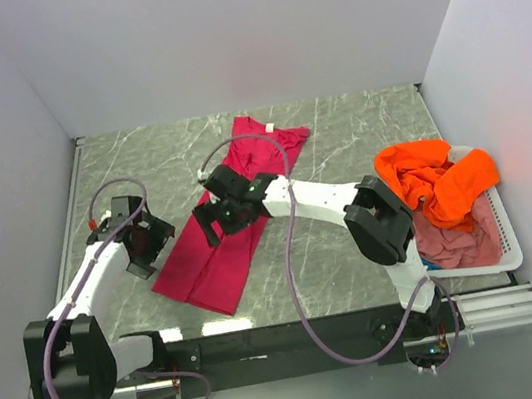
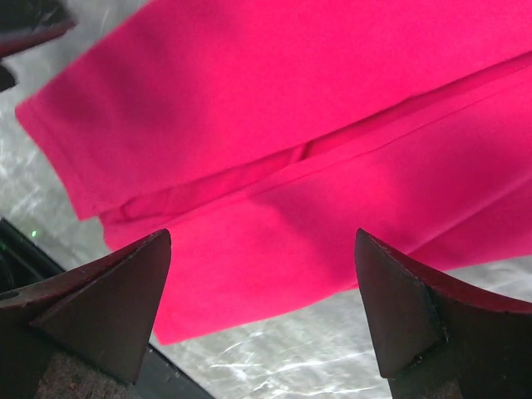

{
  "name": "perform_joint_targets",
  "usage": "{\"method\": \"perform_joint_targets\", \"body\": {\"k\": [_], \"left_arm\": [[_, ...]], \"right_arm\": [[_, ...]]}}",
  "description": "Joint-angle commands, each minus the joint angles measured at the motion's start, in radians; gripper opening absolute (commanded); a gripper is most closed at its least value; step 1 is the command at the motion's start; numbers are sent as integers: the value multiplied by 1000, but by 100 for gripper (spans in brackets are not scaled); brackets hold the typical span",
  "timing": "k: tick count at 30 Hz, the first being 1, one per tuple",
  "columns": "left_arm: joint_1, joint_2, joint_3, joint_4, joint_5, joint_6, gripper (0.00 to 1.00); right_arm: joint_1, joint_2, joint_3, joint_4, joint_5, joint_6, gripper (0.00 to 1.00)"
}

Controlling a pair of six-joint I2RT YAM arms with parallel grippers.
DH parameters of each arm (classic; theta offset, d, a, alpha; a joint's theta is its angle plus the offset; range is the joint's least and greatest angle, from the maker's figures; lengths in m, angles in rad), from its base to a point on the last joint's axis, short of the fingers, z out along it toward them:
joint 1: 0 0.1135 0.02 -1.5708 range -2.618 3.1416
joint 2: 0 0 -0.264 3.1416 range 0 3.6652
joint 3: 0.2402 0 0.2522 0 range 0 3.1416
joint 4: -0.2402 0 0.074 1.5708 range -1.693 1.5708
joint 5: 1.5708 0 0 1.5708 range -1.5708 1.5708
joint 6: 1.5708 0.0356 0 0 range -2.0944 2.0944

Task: Fold and stack the t-shirts
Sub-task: Fold the tshirt

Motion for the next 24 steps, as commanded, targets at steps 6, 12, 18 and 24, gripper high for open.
{"method": "perform_joint_targets", "body": {"k": [6,12,18,24], "left_arm": [[13,-35,-27,64,30,-20,99],[13,-96,-54,87,31,-2,100],[7,-130,-58,78,45,25,99],[-20,-150,-70,50,39,38,100]], "right_arm": [[-6,-2,-98,52,-64,32,97],[-28,-25,-187,52,-48,23,97],[-106,-95,-370,82,-38,26,97],[-224,-166,-505,131,-57,20,97]]}}
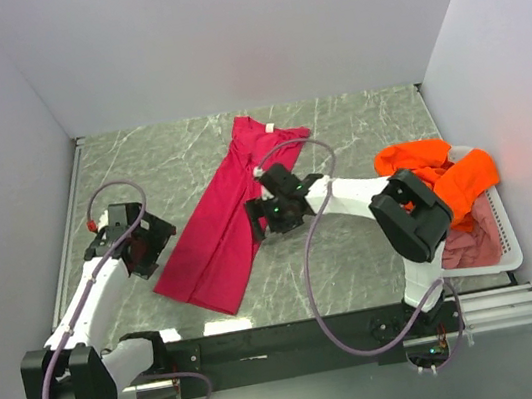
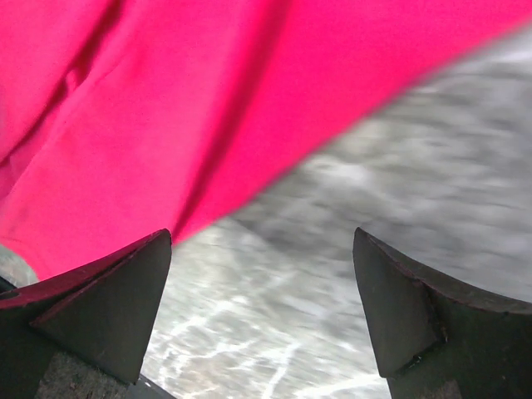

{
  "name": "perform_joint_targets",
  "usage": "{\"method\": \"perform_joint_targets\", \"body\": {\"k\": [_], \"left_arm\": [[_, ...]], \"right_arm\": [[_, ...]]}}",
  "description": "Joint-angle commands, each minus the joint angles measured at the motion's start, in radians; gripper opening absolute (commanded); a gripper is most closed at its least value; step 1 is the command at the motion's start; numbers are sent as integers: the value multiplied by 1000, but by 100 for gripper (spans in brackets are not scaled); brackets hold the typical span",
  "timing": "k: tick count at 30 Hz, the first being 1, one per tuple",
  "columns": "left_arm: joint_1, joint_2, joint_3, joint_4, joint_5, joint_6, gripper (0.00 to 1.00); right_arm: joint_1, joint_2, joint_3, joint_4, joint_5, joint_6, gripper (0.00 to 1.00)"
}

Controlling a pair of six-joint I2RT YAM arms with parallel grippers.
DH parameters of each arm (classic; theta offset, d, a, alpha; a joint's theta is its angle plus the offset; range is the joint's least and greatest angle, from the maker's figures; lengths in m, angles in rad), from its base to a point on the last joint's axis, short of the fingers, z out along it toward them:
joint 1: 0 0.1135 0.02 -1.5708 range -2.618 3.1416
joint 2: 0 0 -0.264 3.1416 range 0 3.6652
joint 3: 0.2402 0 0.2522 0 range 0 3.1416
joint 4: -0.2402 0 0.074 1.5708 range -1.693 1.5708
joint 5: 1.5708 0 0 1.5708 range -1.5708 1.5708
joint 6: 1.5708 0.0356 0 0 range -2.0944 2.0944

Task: Fold and stack the t-shirts
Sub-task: Fold the tshirt

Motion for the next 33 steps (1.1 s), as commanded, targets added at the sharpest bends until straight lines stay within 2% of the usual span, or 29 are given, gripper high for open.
{"method": "perform_joint_targets", "body": {"k": [1,5,10,14,18,24,29,33], "left_arm": [[-19,-25,-15,-10,7,25,99],[-36,-22,-21,-20,3,25,99],[-36,-20,-3,-34,-29,24,99],[-34,-2,32,-94,-95,4,100],[-33,-14,32,-70,-86,-15,100],[-31,-20,51,-95,-106,-21,100],[-31,-34,60,-96,-97,-21,100],[-30,-34,58,-82,-68,-7,100]], "right_arm": [[-67,-7,-92,-28,4,-14,97],[-74,-19,-76,-31,-18,-49,97],[58,-13,94,-95,22,-63,98],[156,-16,154,-57,-41,-28,98],[241,23,219,-57,-73,-34,98],[281,145,286,-74,-128,-39,98],[281,172,244,-66,-138,-31,98],[258,137,113,-51,-113,3,98]]}}
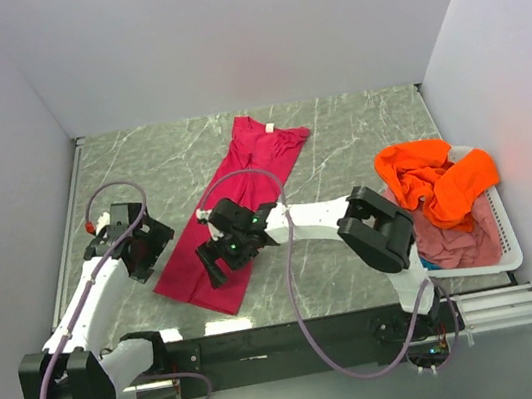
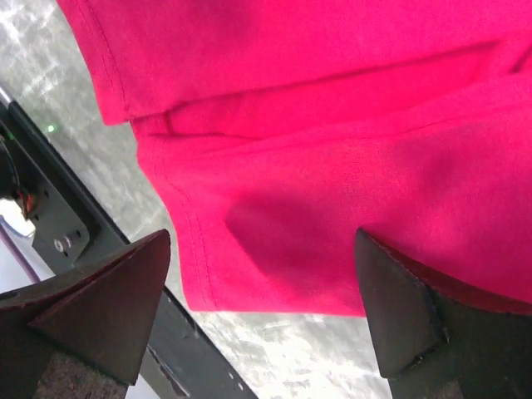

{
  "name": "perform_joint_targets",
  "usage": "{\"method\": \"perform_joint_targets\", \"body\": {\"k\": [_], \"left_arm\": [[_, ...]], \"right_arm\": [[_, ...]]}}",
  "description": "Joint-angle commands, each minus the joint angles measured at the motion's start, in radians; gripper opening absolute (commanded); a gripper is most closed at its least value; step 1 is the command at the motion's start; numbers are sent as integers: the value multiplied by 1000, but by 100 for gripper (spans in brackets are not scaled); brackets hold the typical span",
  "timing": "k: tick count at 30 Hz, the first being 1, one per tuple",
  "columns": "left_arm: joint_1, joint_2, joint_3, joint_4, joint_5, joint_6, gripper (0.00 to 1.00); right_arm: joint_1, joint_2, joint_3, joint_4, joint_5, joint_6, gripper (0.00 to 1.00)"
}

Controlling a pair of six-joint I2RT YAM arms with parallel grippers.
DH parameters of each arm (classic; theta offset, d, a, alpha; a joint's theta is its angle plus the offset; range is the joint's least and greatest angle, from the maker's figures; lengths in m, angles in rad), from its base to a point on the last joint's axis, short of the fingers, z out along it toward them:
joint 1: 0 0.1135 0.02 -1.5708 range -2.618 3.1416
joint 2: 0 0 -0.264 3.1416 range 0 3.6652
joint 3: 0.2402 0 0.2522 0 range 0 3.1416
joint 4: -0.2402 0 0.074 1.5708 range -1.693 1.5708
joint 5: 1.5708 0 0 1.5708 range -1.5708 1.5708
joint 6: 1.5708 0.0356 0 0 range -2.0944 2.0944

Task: Fold and stack the t-shirts
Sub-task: Fold the tshirt

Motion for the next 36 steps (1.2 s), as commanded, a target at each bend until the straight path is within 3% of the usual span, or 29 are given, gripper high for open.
{"method": "perform_joint_targets", "body": {"k": [1,7,11,16,19,27,30,31,35,36], "left_arm": [[2,-12,38,4,10,0,99],[-24,-17,45,-28,66,55,99],[-171,-23,12,-4,154,84,100],[-368,6,-14,-82,192,67,99],[-431,-7,-62,-99,226,37,99],[-600,-29,-182,54,439,-14,99],[-672,-5,-166,56,425,-31,91],[-695,11,-154,48,401,-34,82],[-715,22,-172,59,372,-66,63],[-715,28,-180,74,367,-71,63]], "right_arm": [[-23,-33,-124,-35,26,31,98],[-100,-175,-361,-35,79,60,98],[-167,-286,-493,-68,121,63,98],[-192,-432,-547,-126,137,22,98],[-192,-507,-540,-168,154,11,99],[-147,-684,-587,-113,11,74,100],[-147,-764,-656,-119,65,135,100],[-147,-797,-688,-125,75,151,100],[-149,-865,-772,-121,53,232,99],[-147,-874,-791,-116,39,244,97]]}}
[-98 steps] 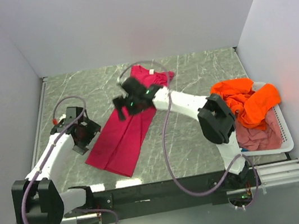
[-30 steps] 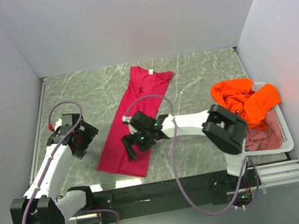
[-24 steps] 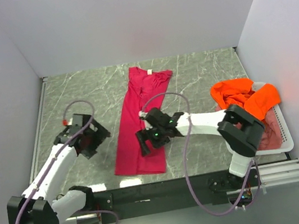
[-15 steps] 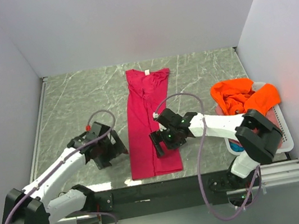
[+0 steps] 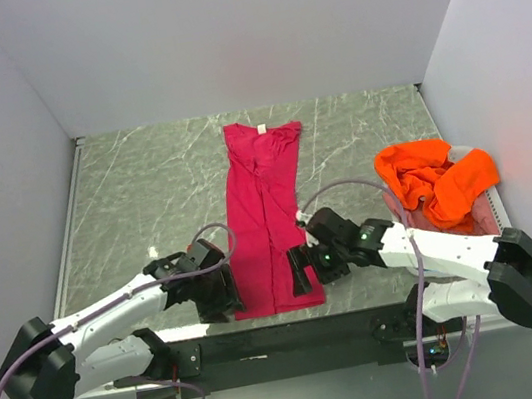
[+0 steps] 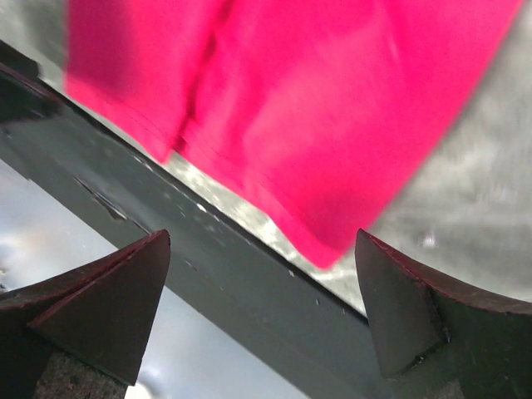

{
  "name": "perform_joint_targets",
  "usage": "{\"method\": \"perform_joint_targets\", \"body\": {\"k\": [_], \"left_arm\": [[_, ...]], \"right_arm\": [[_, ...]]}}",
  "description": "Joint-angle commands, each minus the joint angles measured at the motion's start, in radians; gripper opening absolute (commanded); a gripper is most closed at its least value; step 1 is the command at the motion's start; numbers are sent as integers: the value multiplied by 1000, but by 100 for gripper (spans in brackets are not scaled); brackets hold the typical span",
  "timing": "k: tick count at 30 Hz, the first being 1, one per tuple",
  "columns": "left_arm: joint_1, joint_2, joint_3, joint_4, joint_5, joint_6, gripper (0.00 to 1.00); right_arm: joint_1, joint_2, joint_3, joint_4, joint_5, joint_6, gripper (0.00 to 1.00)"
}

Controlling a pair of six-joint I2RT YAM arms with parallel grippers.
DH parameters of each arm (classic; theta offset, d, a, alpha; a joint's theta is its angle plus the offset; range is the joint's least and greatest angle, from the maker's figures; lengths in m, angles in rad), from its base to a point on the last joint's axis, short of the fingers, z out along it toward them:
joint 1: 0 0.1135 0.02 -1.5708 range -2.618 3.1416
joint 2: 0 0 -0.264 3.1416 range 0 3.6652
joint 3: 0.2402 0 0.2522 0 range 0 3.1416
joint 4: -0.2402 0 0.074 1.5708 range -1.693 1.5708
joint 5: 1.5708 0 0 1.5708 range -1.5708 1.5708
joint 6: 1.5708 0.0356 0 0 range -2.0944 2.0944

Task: Fold and stack the t-shirts
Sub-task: Fold the tshirt

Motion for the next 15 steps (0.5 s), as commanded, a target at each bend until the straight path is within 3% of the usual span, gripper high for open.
{"method": "perform_joint_targets", "body": {"k": [1,7,15], "left_arm": [[-9,12,-6,49,-19,-34,60],[-10,35,-32,67,-26,-43,45],[-10,119,-41,106,-33,-30,37]], "right_arm": [[2,-62,-65,7,-14,91,97],[2,-92,-162,58,-23,162,93],[6,-43,-194,148,24,206,80]]}}
